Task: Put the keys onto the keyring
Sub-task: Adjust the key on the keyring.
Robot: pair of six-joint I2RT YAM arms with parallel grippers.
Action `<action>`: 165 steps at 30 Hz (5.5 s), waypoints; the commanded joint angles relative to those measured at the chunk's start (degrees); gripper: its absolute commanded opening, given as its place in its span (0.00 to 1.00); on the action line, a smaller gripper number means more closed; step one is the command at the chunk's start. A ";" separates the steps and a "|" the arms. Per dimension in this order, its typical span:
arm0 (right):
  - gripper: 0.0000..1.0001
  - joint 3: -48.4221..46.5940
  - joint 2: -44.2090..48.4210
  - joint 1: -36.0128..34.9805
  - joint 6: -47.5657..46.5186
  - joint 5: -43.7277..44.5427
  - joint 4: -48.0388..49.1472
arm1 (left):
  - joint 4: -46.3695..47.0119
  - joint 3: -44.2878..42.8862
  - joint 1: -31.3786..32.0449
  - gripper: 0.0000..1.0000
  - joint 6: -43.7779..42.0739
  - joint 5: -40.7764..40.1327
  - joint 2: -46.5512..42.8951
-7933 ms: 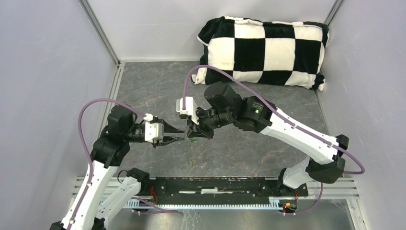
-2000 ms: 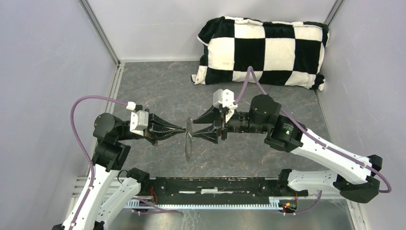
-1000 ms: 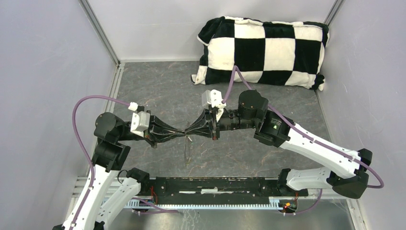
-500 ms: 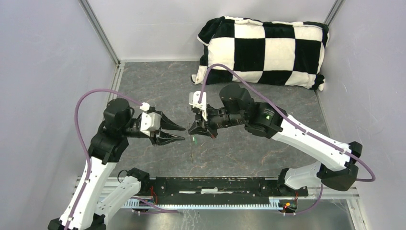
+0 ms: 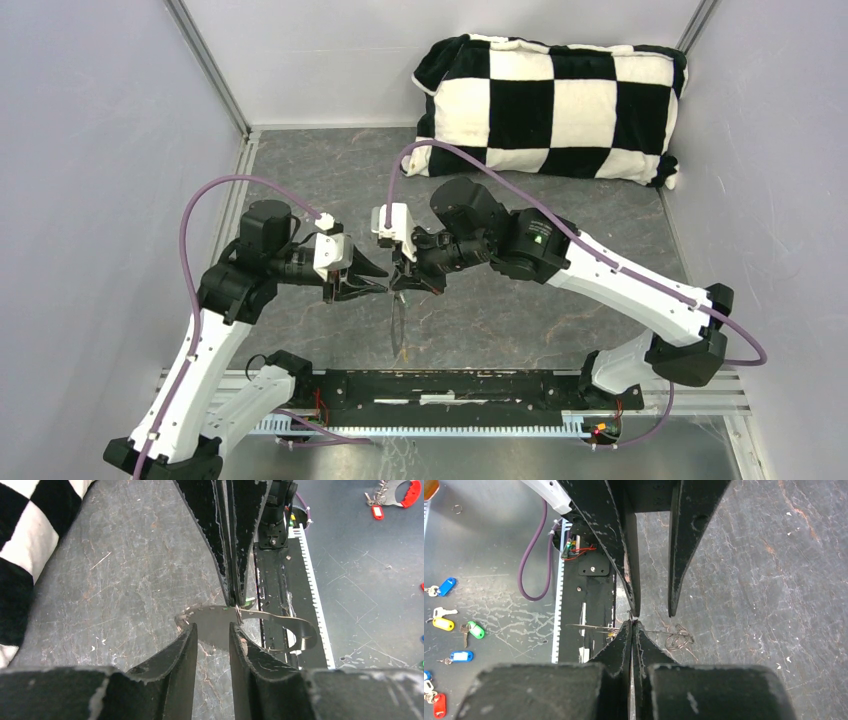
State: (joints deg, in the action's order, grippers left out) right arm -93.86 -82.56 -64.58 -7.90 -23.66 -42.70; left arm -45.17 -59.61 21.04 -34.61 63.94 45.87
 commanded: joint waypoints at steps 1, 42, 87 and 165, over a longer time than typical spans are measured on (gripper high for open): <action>0.01 -5.02 -1.83 -0.85 -1.04 0.43 0.05 | -0.88 -1.89 0.24 0.36 -2.49 1.78 0.37; 0.00 -9.92 -5.58 -2.70 -1.77 2.98 -3.00 | -11.96 -5.08 0.56 0.40 -11.62 1.58 2.39; 0.59 21.32 20.37 -1.94 10.35 8.95 35.98 | 46.74 6.43 0.96 0.02 38.01 5.45 -7.84; 0.01 -7.11 -3.29 -1.70 -1.16 2.60 -2.96 | -3.58 -3.14 1.72 0.02 -7.79 0.15 0.05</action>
State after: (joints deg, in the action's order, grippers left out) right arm -98.02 -86.21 -65.73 -8.69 -20.43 -46.89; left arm -48.62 -61.67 22.39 -39.09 64.40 46.89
